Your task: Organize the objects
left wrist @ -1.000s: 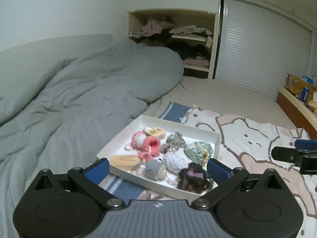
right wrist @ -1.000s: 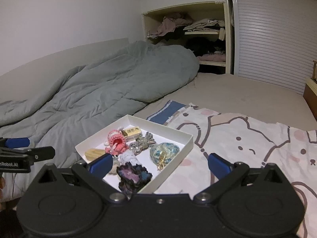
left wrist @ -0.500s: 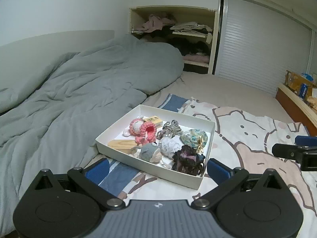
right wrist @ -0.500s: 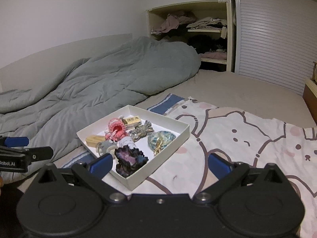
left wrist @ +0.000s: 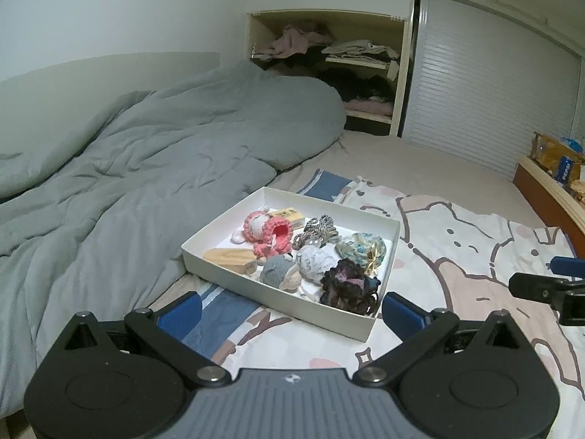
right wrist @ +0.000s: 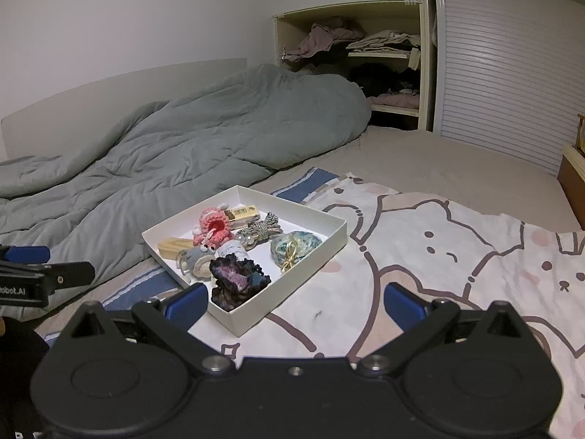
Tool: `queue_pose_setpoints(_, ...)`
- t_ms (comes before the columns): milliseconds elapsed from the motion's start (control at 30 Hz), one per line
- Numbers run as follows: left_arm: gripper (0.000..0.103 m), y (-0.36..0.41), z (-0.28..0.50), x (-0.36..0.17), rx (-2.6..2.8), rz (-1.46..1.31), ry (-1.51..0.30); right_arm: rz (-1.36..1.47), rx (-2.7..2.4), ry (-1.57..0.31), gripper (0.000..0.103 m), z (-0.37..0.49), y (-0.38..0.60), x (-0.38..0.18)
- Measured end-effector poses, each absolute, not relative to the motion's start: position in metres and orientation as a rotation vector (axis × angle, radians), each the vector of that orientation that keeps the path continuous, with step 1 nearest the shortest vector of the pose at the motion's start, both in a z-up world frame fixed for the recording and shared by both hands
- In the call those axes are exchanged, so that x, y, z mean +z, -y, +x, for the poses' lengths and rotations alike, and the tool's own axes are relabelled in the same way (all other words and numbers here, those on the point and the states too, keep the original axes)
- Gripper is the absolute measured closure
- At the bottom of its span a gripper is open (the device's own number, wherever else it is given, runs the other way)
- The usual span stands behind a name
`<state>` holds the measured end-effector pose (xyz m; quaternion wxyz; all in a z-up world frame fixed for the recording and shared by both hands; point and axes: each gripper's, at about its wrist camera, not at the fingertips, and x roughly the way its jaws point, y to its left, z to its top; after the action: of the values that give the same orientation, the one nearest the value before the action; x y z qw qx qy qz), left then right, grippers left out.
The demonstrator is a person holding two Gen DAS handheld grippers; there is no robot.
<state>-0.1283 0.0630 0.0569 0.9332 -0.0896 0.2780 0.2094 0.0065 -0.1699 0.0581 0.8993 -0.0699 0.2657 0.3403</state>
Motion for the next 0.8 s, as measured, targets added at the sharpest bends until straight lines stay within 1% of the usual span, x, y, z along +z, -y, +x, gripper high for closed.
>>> queue_pose_setpoints(800, 0.000, -0.0588, -0.1277, 0.0535, 0.429, -0.169, -0.580, -0.136, 0.701, -0.558, 0.000, 0.0052, 0.1696, 0.0573)
